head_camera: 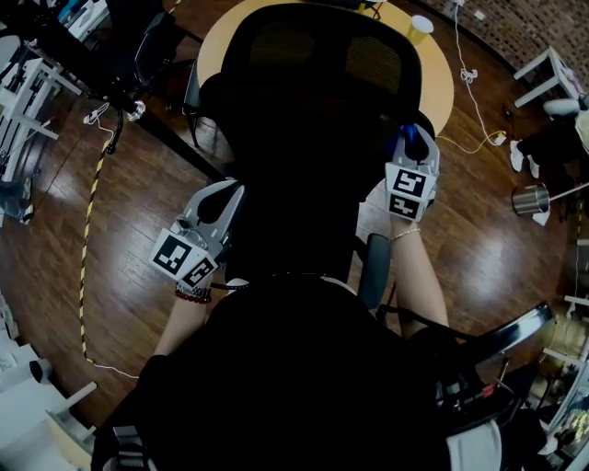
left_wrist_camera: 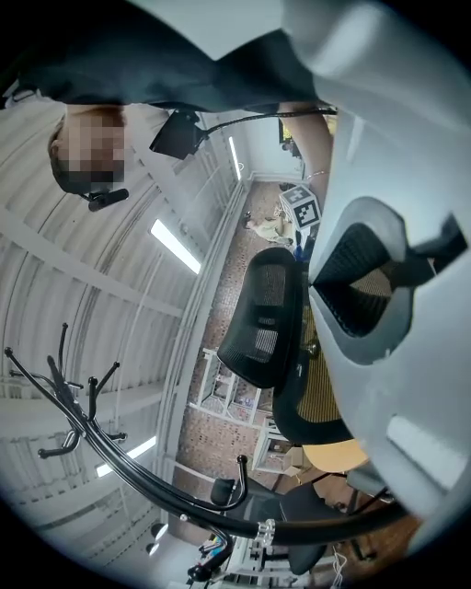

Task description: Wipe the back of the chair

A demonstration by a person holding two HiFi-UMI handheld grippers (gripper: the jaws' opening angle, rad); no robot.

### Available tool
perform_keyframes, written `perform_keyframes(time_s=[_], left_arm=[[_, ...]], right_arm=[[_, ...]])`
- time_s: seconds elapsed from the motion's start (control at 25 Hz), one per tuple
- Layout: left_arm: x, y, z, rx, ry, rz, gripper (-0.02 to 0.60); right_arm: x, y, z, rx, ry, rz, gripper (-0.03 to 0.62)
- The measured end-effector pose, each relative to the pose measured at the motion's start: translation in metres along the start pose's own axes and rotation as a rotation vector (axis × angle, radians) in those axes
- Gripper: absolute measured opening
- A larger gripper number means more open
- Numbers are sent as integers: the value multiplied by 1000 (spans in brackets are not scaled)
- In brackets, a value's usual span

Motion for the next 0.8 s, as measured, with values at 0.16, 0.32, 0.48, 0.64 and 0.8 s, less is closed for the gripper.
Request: perform_keyframes(time_s=[0.16, 0.32, 0.48, 0.64, 0.8], left_arm=[[3, 1, 1, 3, 3, -5, 6], [7, -3, -5, 30, 6, 25, 6], [18, -3, -13, 39, -3, 41, 6], [30, -1, -25, 52, -26, 42, 6], [36, -1, -35, 58, -35, 45, 6]], right_arm=[[-1, -3, -5, 14, -9, 5, 41], [-9, -10, -18, 22, 11, -3, 41], [-13, -12, -27, 4, 36, -8, 41], [-15, -15, -33, -9, 56, -7, 40], [-20, -18, -45, 3, 41, -2, 37]])
Point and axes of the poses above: the fingertips, and each gripper's own axes: x backward along the fingers, z to its right, y out of its underside, the point moved 5 cm from there along x, backward along the fingers, and after that the axes turned 1 degree about -x, right-handed, at the moved point
